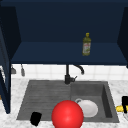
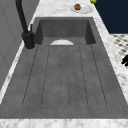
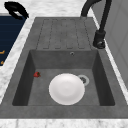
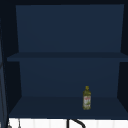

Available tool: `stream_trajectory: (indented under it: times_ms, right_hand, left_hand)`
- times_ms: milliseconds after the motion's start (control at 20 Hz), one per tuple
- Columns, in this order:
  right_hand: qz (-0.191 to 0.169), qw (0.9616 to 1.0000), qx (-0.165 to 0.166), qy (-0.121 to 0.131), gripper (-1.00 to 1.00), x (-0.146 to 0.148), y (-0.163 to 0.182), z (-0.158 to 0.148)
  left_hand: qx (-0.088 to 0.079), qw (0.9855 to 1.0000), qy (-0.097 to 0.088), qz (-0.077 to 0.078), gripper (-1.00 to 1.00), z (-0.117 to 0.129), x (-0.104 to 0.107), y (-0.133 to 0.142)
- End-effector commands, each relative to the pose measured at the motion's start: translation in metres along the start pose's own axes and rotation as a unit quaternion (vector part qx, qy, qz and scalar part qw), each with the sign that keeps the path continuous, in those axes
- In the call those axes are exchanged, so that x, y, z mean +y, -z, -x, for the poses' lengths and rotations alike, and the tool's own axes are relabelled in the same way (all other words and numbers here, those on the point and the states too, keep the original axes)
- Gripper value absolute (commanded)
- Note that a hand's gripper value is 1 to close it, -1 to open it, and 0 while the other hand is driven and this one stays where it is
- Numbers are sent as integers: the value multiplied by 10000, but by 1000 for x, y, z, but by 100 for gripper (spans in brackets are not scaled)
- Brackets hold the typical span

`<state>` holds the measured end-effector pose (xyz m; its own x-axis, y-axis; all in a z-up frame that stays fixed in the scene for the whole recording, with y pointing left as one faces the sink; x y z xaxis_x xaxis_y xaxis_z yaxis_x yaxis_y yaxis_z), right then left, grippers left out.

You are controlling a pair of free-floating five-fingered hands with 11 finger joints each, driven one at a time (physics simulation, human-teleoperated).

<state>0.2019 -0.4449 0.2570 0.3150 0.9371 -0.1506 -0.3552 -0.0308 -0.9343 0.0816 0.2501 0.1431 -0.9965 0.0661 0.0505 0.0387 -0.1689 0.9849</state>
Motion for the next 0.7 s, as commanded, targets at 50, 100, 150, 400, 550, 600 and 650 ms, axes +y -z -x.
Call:
stream_trajectory:
  times_ms: [50,100,150,400,550,600,650]
  right_hand:
    - [91,9999,-5,56,100,-26,-21,-33]
    - [93,9999,-6,58,100,-30,-25,-40]
    - [90,9999,-8,60,100,-35,-30,-47]
    - [70,9999,-18,72,100,-59,-53,-82]
    - [67,9999,-26,88,100,-73,-67,-103]
    - [65,9999,-28,91,100,-78,-72,-110]
    - [69,9999,-30,98,100,-83,-76,-117]
  left_hand:
    - [0,10000,0,0,0,0,0,0]
    - [0,10000,0,0,0,0,0,0]
    - [0,10000,0,0,0,0,0,0]
    - [0,10000,0,0,0,0,0,0]
    - [0,10000,0,0,0,0,0,0]
    - [0,10000,0,0,0,0,0,0]
    - [0,10000,0,0,0,0,0,0]
